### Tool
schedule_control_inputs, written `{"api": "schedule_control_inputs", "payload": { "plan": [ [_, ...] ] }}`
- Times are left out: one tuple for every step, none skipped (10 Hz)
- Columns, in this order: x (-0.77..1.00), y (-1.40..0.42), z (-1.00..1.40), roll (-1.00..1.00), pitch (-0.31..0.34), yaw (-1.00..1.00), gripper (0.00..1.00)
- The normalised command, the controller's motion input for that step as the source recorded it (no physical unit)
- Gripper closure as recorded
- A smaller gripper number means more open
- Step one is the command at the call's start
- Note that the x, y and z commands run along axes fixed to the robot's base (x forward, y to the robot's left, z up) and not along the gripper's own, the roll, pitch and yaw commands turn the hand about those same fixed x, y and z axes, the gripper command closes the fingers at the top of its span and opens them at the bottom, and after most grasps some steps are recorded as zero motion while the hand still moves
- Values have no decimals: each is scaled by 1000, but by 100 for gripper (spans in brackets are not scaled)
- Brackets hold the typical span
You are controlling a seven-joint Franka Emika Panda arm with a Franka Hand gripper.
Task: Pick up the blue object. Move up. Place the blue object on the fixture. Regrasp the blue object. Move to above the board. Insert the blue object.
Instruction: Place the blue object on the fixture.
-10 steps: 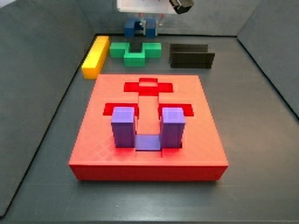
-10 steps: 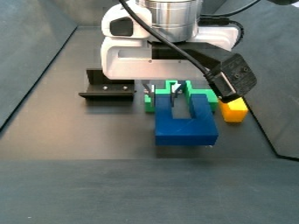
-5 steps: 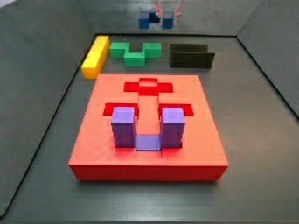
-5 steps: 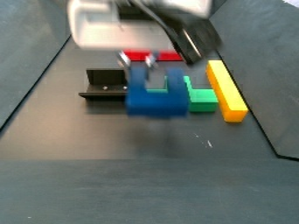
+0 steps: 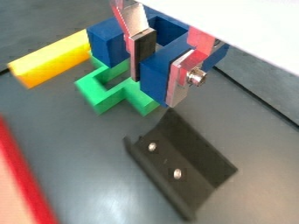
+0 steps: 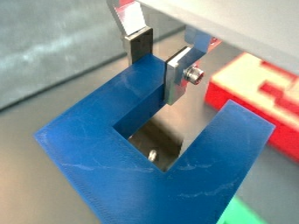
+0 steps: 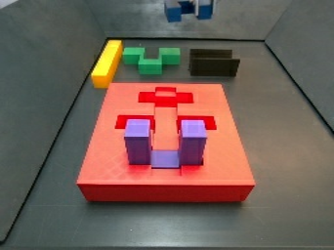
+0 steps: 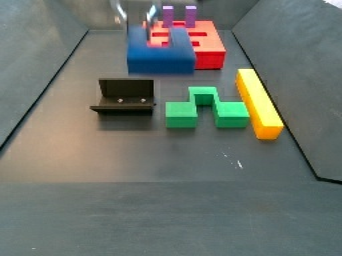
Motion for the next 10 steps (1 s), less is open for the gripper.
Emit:
{"api": "schedule_control_inputs", "payload": {
  "plan": [
    [3, -457, 297, 0, 0, 314, 100],
    [166, -354, 114, 14, 0, 194, 100],
    [437, -169, 0, 91, 0, -320, 100],
    [440, 0, 0, -563, -94, -649, 100],
    [317, 0, 0, -840, -246, -626, 100],
    [326, 0, 0, -877, -269, -606, 100],
    [383, 11, 0, -1000, -329, -511, 100],
    [514, 97, 0, -1000, -191, -349, 100],
    [523, 151, -89, -983, -20, -243, 100],
    [629, 71, -223, -820, 123, -6, 100]
  ]
}}
